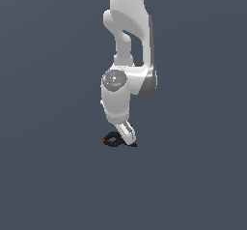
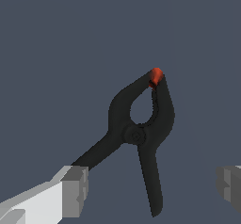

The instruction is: Pick up the object and move it to a goal position.

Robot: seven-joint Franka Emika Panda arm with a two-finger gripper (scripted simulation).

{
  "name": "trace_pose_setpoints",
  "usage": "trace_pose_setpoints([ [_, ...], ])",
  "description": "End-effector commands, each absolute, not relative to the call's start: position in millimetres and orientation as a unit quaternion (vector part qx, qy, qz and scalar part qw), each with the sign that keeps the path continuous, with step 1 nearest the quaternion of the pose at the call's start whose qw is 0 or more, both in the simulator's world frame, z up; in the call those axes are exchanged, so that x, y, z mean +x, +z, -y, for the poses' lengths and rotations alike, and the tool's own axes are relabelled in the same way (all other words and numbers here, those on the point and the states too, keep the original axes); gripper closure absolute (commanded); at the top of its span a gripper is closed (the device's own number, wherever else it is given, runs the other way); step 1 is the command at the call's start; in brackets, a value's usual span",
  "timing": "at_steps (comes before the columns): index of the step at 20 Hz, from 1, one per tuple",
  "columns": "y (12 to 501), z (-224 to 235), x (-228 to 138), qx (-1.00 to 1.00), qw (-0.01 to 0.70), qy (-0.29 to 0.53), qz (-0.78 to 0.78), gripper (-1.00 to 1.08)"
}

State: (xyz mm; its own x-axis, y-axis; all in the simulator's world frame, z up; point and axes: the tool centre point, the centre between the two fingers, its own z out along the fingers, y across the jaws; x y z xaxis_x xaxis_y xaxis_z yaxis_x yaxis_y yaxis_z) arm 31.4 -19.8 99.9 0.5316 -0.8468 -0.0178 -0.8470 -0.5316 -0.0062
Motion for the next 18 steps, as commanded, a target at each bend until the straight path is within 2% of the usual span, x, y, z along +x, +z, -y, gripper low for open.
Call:
trace_pose_setpoints([
  [1,93.8,20.6,32.9,-0.857,0.006,0.005,-0.515,-0.92],
  [18,69.8,24.2,38.3,-0.778,0.000,0.000,-0.629,-0.92],
])
